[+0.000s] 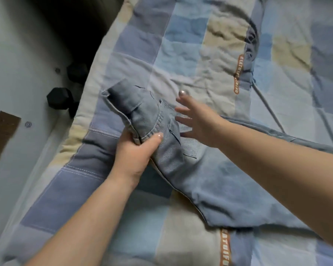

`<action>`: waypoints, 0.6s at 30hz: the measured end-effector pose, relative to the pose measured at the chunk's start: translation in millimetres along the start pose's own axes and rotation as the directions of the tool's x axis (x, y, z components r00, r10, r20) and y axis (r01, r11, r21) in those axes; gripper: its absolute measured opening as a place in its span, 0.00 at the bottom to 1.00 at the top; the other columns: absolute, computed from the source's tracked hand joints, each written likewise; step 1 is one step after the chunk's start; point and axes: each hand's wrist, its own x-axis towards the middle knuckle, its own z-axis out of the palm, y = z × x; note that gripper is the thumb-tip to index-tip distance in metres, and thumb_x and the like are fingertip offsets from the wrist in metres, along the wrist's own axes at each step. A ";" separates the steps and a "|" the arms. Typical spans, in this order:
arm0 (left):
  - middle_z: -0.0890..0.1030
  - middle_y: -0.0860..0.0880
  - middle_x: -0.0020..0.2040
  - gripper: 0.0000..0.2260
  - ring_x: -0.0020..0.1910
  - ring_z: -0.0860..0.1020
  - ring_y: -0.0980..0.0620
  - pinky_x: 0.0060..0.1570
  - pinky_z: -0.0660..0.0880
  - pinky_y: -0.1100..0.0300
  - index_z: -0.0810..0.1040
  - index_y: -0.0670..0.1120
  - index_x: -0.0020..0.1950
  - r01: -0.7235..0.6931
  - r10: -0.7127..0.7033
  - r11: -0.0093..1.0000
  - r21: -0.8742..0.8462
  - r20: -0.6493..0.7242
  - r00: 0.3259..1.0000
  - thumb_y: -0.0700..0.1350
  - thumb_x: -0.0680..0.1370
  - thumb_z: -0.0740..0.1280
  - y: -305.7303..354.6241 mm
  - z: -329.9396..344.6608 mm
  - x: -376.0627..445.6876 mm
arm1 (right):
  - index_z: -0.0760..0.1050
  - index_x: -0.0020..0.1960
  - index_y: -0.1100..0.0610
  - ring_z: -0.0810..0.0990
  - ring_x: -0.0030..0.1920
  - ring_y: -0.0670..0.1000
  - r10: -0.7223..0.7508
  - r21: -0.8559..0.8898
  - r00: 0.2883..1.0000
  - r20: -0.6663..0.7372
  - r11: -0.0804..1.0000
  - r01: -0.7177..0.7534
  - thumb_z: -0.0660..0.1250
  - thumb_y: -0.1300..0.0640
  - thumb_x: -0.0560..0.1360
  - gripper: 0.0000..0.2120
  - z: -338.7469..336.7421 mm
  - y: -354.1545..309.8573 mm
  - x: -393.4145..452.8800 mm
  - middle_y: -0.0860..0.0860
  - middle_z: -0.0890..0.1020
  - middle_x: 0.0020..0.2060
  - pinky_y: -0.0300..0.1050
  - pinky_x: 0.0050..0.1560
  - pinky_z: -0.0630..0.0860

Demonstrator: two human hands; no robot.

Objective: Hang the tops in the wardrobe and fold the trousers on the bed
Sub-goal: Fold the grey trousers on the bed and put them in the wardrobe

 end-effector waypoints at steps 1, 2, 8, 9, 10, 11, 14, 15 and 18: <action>0.85 0.53 0.47 0.16 0.48 0.82 0.58 0.48 0.76 0.64 0.79 0.46 0.53 -0.045 0.035 0.992 0.120 0.080 0.996 0.42 0.66 0.71 6.3 10.2 -7.4 | 0.65 0.71 0.46 0.68 0.69 0.53 0.001 0.055 1.000 0.028 0.998 -0.002 0.58 0.35 0.75 0.27 -6.0 -5.9 -6.9 0.49 0.69 0.70 0.61 0.64 0.67; 0.84 0.52 0.50 0.18 0.49 0.81 0.60 0.50 0.74 0.66 0.79 0.49 0.55 -0.093 0.061 0.972 0.215 0.152 0.987 0.43 0.65 0.71 10.9 19.6 -14.6 | 0.65 0.71 0.46 0.69 0.69 0.54 -0.002 0.097 0.999 0.055 0.995 -0.004 0.56 0.33 0.75 0.29 -13.0 -11.3 -14.1 0.51 0.69 0.70 0.61 0.64 0.68; 0.69 0.48 0.69 0.30 0.69 0.67 0.54 0.66 0.63 0.70 0.74 0.55 0.67 -0.497 0.193 0.731 0.468 0.556 0.808 0.36 0.67 0.71 20.9 91.9 -63.3 | 0.78 0.62 0.53 0.79 0.60 0.60 -0.137 0.339 0.978 0.155 0.938 0.077 0.53 0.31 0.74 0.32 -97.4 -32.7 -87.4 0.58 0.80 0.60 0.59 0.61 0.74; 0.66 0.47 0.72 0.31 0.71 0.65 0.52 0.68 0.62 0.67 0.72 0.52 0.70 -0.541 0.187 0.675 0.502 0.593 0.784 0.36 0.67 0.71 17.0 106.1 -71.4 | 0.79 0.60 0.53 0.80 0.58 0.60 -0.172 0.320 0.974 0.150 0.940 0.116 0.55 0.31 0.74 0.31 -115.2 -33.9 -101.4 0.58 0.81 0.57 0.58 0.57 0.77; 0.64 0.46 0.73 0.33 0.73 0.64 0.50 0.69 0.63 0.63 0.70 0.52 0.71 -0.573 0.172 0.629 0.526 0.624 0.762 0.36 0.67 0.70 12.4 123.3 -81.4 | 0.82 0.57 0.52 0.82 0.55 0.60 -0.191 0.285 0.970 0.148 0.948 0.143 0.58 0.33 0.73 0.28 -134.2 -34.1 -117.0 0.59 0.83 0.54 0.56 0.51 0.80; 0.63 0.46 0.75 0.34 0.73 0.64 0.47 0.69 0.65 0.57 0.68 0.53 0.72 -0.597 0.152 0.586 0.548 0.649 0.745 0.37 0.67 0.70 8.1 139.6 -91.1 | 0.84 0.52 0.52 0.84 0.50 0.59 -0.194 0.233 0.971 0.142 0.960 0.158 0.61 0.35 0.72 0.24 -152.3 -33.4 -129.3 0.58 0.84 0.50 0.53 0.45 0.81; 0.59 0.46 0.77 0.36 0.68 0.66 0.41 0.63 0.70 0.47 0.65 0.57 0.74 -0.666 0.096 0.455 0.591 0.710 0.697 0.36 0.68 0.68 -7.6 196.7 -124.1 | 0.81 0.48 0.60 0.84 0.39 0.55 -0.142 -0.023 0.990 -0.009 0.990 0.142 0.65 0.53 0.75 0.12 -207.6 -19.3 -161.1 0.58 0.85 0.40 0.47 0.36 0.81; 0.59 0.46 0.77 0.36 0.66 0.67 0.40 0.60 0.72 0.46 0.64 0.57 0.74 -0.684 0.070 0.416 0.600 0.728 0.682 0.35 0.68 0.66 -14.3 216.0 -136.5 | 0.80 0.47 0.62 0.84 0.37 0.54 -0.132 -0.086 0.988 -0.078 0.988 0.125 0.64 0.59 0.76 0.08 -225.3 -11.9 -171.7 0.58 0.85 0.38 0.46 0.36 0.81; 0.59 0.45 0.77 0.36 0.63 0.68 0.40 0.56 0.73 0.46 0.63 0.56 0.75 -0.713 0.031 0.351 0.607 0.753 0.657 0.33 0.69 0.63 -35.6 269.3 -171.0 | 0.80 0.50 0.59 0.84 0.42 0.56 -0.065 -0.065 0.990 -0.129 0.996 0.057 0.66 0.53 0.75 0.11 -278.1 9.0 -208.7 0.58 0.85 0.43 0.50 0.42 0.82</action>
